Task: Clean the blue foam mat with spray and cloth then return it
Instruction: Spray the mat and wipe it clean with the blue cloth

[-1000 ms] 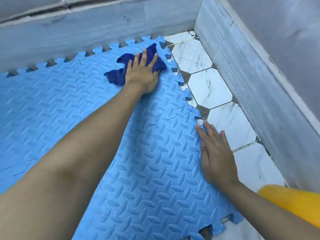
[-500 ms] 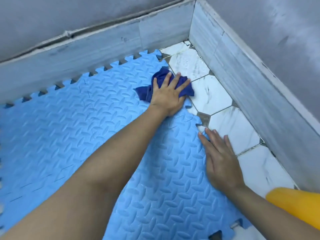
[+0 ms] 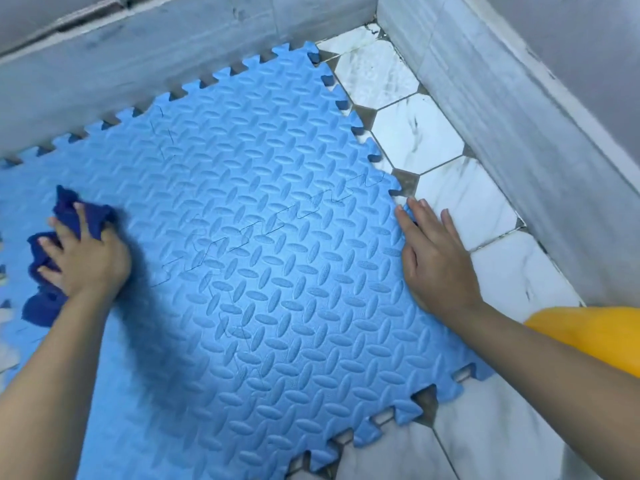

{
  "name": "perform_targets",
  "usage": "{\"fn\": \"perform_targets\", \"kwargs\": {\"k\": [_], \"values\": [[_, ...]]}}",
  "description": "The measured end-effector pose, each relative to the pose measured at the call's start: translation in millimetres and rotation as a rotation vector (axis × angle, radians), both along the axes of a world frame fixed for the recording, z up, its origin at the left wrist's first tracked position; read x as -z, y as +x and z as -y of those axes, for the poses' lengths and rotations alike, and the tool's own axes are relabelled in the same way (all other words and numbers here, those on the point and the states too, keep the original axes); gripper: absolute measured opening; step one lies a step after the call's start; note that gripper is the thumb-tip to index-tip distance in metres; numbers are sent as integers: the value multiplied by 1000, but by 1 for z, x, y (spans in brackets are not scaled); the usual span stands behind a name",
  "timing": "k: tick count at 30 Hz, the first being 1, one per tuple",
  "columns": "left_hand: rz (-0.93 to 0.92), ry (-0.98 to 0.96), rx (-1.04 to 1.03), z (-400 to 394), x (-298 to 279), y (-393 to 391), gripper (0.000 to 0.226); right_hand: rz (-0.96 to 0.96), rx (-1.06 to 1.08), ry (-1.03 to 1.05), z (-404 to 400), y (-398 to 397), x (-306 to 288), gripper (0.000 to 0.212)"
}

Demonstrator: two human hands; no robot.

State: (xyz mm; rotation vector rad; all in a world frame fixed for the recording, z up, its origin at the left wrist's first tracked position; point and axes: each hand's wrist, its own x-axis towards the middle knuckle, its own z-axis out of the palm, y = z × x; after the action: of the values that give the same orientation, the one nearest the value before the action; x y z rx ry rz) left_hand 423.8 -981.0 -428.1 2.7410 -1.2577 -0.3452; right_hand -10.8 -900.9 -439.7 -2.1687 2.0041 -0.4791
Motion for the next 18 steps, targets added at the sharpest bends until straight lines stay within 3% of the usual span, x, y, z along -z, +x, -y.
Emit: {"fn": "perform_targets", "kwargs": {"k": [2, 6, 8, 10, 14, 18], "values": [[55, 7, 175, -7, -1, -28, 56, 12, 6, 7, -1, 0, 0, 52], [36, -45, 967, -99, -6, -134, 67, 41, 29, 17, -1, 1, -1, 53], [-35, -1, 1237, -143, -12, -177, 68, 20, 6, 24, 1, 1, -3, 55], [-71, -4, 1250, -132, -9, -190, 67, 2, -8, 54, 0, 1, -5, 57], [-51, -30, 985, -33, -4, -189, 59, 14, -39, 142, 4, 2, -7, 59], [-44, 40, 858, 52, -2, -197, 54, 103, 10, 81, -2, 1, -4, 54]]}}
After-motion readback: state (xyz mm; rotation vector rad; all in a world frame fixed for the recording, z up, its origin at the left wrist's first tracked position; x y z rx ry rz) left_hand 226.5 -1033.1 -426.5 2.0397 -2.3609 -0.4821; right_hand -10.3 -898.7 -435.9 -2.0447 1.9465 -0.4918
